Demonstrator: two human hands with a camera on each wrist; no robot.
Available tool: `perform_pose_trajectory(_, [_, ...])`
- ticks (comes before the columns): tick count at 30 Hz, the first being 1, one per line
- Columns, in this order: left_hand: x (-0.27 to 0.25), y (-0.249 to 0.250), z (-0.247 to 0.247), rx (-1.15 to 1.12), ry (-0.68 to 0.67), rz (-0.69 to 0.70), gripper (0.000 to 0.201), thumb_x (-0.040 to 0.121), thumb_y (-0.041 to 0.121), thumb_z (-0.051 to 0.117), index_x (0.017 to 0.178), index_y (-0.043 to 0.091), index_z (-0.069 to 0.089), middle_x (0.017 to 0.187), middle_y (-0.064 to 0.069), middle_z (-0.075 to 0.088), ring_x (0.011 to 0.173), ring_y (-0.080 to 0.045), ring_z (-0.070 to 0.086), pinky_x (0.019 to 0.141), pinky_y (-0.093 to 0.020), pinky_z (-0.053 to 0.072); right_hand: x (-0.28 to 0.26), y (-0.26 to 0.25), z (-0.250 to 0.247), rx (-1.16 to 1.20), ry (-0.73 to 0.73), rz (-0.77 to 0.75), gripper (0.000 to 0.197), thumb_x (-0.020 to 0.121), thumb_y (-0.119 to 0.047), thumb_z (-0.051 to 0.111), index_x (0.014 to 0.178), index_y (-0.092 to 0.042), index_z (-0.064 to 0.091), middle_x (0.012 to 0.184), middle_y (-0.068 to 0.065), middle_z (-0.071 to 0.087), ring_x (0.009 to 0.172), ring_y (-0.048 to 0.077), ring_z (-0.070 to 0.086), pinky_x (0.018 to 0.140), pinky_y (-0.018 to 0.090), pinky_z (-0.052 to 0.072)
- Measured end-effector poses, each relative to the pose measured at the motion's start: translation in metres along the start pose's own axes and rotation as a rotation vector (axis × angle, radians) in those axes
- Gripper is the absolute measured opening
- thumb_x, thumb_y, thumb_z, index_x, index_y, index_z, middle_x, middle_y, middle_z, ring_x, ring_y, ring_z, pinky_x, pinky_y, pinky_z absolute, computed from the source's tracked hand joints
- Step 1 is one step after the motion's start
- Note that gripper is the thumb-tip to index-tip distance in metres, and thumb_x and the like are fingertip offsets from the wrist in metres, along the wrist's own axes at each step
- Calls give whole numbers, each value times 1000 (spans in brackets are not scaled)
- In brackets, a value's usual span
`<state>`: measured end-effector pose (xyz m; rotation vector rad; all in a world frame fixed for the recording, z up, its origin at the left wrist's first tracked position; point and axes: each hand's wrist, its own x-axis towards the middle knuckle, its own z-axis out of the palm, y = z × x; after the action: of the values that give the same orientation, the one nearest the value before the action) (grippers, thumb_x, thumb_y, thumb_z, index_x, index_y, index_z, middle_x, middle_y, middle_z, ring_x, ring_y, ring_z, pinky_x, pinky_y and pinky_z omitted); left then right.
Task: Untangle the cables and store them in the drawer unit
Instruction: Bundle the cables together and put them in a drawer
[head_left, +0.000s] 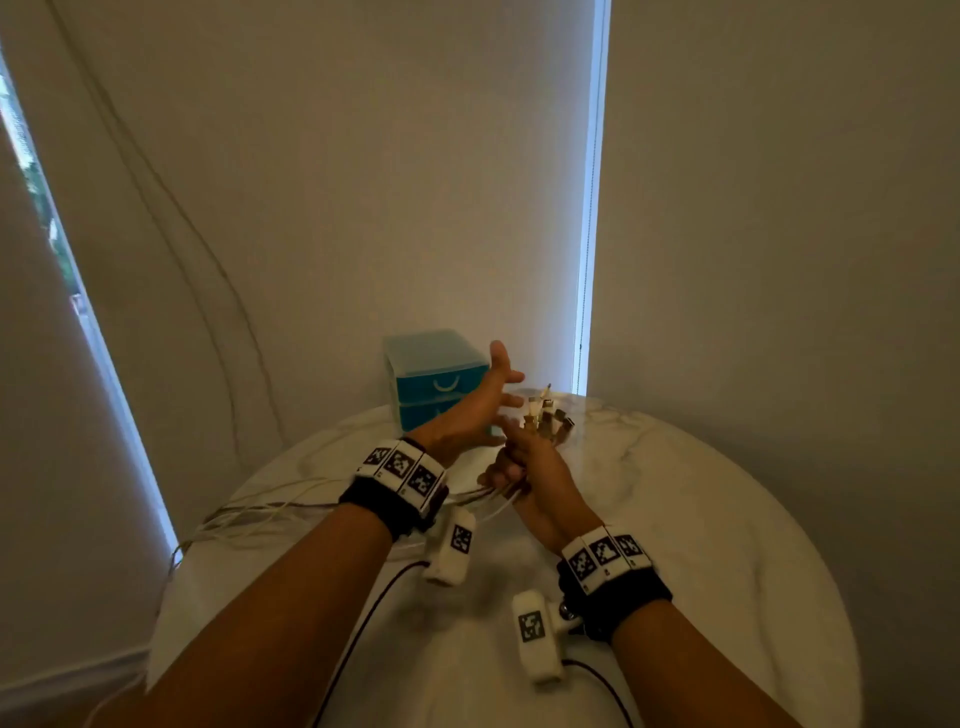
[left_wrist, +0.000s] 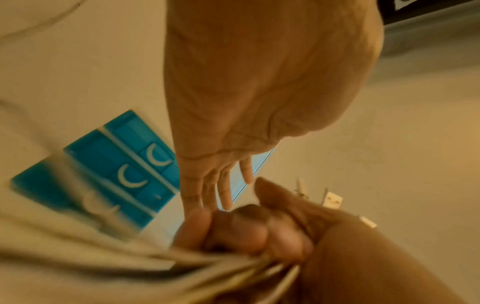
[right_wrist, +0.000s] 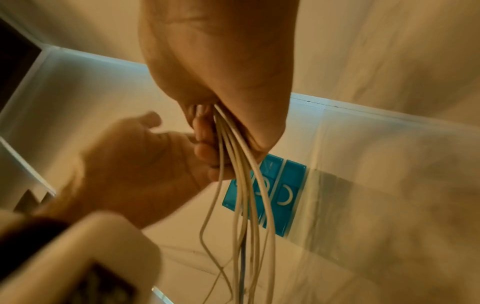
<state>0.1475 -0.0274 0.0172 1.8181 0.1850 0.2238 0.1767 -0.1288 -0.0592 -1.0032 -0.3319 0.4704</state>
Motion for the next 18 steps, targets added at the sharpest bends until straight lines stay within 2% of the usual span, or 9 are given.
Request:
perform_pose_trajectory(1, [-2,-8,4,15,5,-55,88,95,85,16,143,24,59,142,-18,63,126,-33,64,112,-53,50,-2,-2,-3,2,-1,-27,29,111,-34,56,103,-11,72,58,8,51,56,22,55,69,40,56])
perform_pose_trajectory(3, [-9,-21,13,50,-76,-164,96,93,87,13,129,17,68,127,-28,68,115,-37,70,101,-47,55,-2,-5,-10,-123,27,-61,43,110,-52,51,113,-17,77,85,18,77,79,31,77,72,41,62])
perform_pose_trajectory(5, [-16,-28,21,55,-193,-206,99,93,86,10,118,13,73,112,-22,76,97,-38,75,81,-42,61,-2,-8,-19,-230,98,-87,41,108,-57,51,115,-25,74,105,10,82,88,22,81,69,36,61])
perform_pose_trajectory(8, [-14,-31,31,343,-294,-172,102,93,85,-3,147,22,57,135,0,66,88,-20,70,58,-27,48,4,-11,-28,-408,214,-156,34,108,-53,53,113,-22,67,111,10,79,94,20,73,79,37,54])
perform_pose_trajectory(10, [-10,-32,36,512,-241,-124,102,94,83,-7,140,23,63,122,6,68,78,-12,63,56,-23,42,13,-11,-39,-460,260,-155,34,108,-52,55,105,-20,68,104,7,78,94,19,69,78,34,50])
perform_pose_trajectory(12, [-5,-38,37,565,-192,-67,96,97,79,-4,108,20,71,94,3,69,72,-9,56,60,-22,41,15,-10,-50,-396,214,-72,36,103,-53,63,99,-19,71,90,1,77,88,18,67,77,33,49])
perform_pose_trajectory(14, [-3,-45,34,545,-205,-28,88,101,76,2,92,18,68,77,3,59,66,-8,48,58,-20,39,18,-5,-61,-271,175,-19,40,93,-54,77,107,-17,76,94,1,79,97,23,70,87,40,55])
perform_pose_trajectory(16, [-2,-52,30,539,-230,-1,73,104,72,9,89,26,64,75,7,54,64,-6,45,56,-18,39,22,2,-66,-137,163,-73,52,84,-47,89,117,-11,74,102,5,79,106,30,71,97,44,59])
perform_pose_trajectory(18, [-1,-58,29,529,-252,17,58,107,67,16,87,32,58,79,8,53,65,-6,44,58,-17,39,28,4,-65,-83,215,-170,77,70,-41,100,132,-16,62,113,7,74,109,32,69,100,45,60])
